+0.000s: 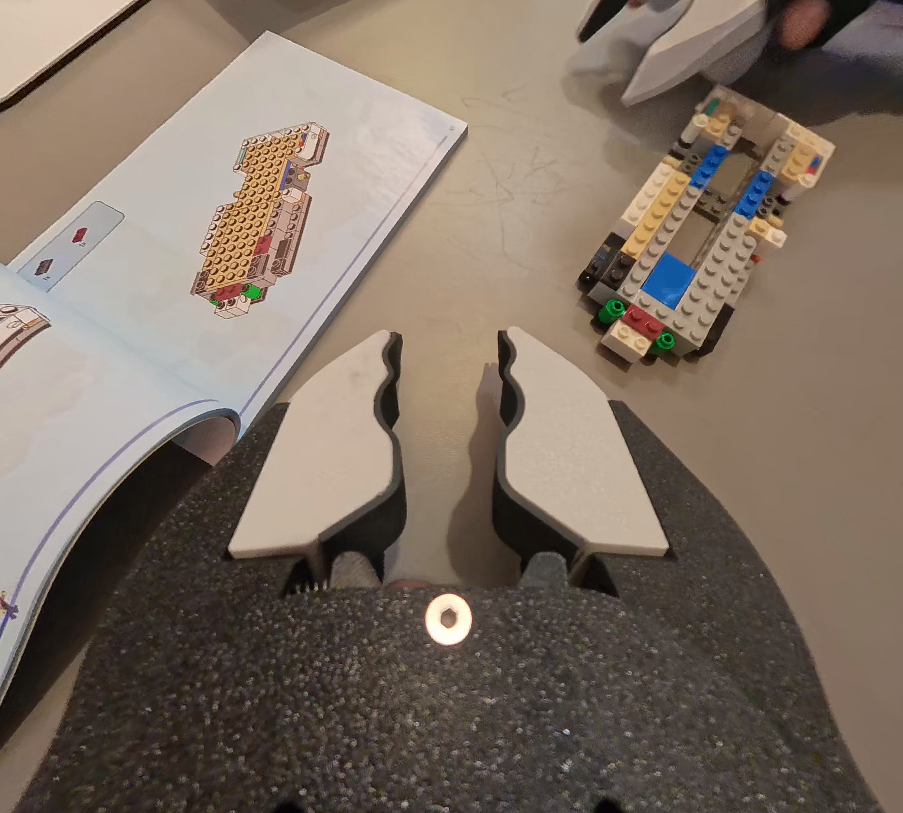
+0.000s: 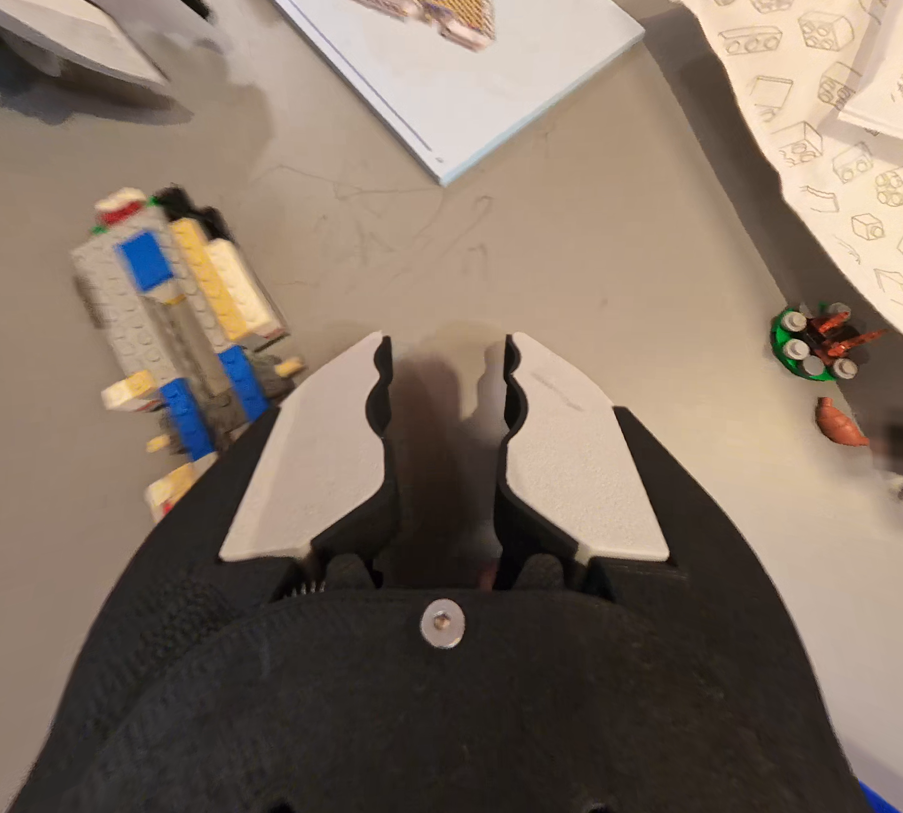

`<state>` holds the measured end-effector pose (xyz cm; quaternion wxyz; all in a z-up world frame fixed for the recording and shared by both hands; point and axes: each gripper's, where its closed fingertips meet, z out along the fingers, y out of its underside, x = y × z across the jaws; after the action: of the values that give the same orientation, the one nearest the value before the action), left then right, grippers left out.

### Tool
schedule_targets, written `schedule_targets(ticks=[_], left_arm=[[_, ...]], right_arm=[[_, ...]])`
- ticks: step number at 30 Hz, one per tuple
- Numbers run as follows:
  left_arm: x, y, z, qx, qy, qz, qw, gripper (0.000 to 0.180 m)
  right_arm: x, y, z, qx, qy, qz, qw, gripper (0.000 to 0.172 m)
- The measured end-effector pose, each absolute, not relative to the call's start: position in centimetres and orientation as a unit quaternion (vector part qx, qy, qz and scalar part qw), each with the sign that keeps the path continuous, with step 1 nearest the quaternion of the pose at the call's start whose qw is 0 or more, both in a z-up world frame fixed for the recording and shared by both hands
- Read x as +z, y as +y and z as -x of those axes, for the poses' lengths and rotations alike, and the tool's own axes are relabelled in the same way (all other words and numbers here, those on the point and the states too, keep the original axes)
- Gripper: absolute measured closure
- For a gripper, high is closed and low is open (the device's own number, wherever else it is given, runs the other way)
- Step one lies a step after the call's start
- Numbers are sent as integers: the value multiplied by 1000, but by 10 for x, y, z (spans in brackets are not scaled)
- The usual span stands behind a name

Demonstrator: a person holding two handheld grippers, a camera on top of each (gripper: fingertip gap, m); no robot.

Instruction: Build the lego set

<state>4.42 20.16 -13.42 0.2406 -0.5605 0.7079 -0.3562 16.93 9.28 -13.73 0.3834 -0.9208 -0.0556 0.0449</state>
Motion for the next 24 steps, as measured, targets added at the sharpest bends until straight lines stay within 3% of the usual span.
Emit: schedule_targets(ticks=[5,8,10,14,21,24], left_arm=[[-133,202,-44,-357,706,561,245,142],[-133,201,-44,-356,708,557,246,142],[-135,200,-44,-350,714,554,246,142],[-137,197,-43,-331,728,544,255,142],[-138,199,-44,-327,724,550,256,143],[-136,202,-44,-333,715,557,260,143]], right_arm=[[-31,45,-176,62,-49,882,465,128],[-10,-5,-230,-47,-79,908,409,130],[-34,-44,-270,-122,-168,930,304,126],[-100,-106,-305,-72,-274,946,155,117],[-144,-108,-329,-29,-337,937,87,106],[-152,-105,-318,20,-343,936,78,111]])
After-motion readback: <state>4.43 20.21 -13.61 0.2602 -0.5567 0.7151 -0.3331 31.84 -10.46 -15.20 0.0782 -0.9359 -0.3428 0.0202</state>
